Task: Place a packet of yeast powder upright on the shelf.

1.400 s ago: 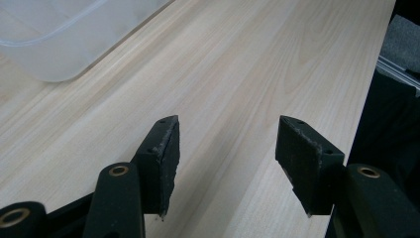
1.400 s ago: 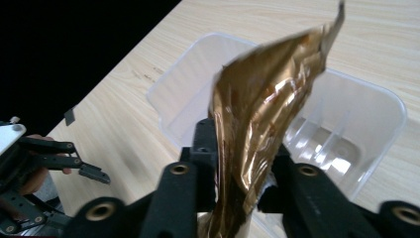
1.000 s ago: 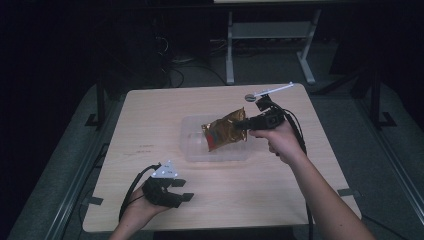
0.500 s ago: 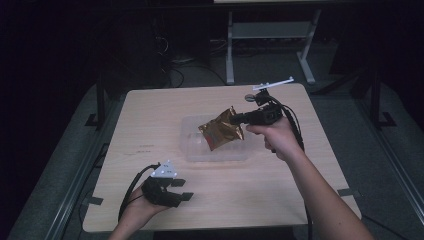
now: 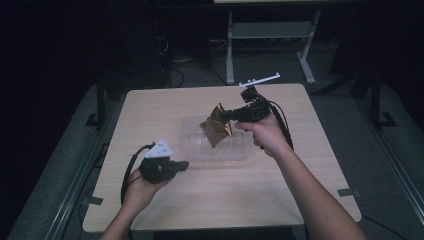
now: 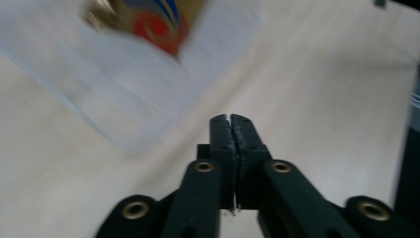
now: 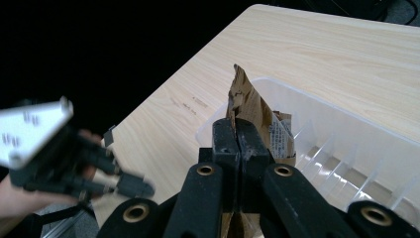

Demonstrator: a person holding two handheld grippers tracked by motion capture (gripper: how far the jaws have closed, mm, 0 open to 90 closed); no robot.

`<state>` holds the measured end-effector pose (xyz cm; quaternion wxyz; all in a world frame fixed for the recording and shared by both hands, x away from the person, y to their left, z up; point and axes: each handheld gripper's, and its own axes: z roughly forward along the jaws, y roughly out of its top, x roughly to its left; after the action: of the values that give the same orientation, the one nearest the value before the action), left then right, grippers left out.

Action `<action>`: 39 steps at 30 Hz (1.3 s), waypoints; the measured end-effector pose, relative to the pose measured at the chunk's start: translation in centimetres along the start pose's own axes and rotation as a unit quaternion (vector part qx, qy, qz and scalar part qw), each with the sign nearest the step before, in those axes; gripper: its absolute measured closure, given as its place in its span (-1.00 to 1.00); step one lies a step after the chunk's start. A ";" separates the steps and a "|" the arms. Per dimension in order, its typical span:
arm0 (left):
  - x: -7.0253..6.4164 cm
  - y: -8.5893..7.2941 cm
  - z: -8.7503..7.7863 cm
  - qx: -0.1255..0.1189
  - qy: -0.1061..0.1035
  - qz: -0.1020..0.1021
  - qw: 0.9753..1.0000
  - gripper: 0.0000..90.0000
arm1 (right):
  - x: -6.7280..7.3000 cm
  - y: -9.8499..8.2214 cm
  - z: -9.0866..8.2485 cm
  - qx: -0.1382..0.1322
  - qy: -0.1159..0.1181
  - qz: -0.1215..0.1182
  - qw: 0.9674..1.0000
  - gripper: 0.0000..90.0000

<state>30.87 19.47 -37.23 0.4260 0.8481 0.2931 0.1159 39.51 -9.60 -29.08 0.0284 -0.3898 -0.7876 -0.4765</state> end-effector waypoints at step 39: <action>5.4 7.8 11.9 0.074 0.062 -0.011 0.995 0.99 | -1.4 0.5 1.5 0.002 -0.003 0.017 1.000 0.96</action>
<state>43.62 11.29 -38.65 0.3441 0.8650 0.3365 0.1416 41.30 -9.14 -30.16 0.0349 -0.4046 -0.7816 -0.4735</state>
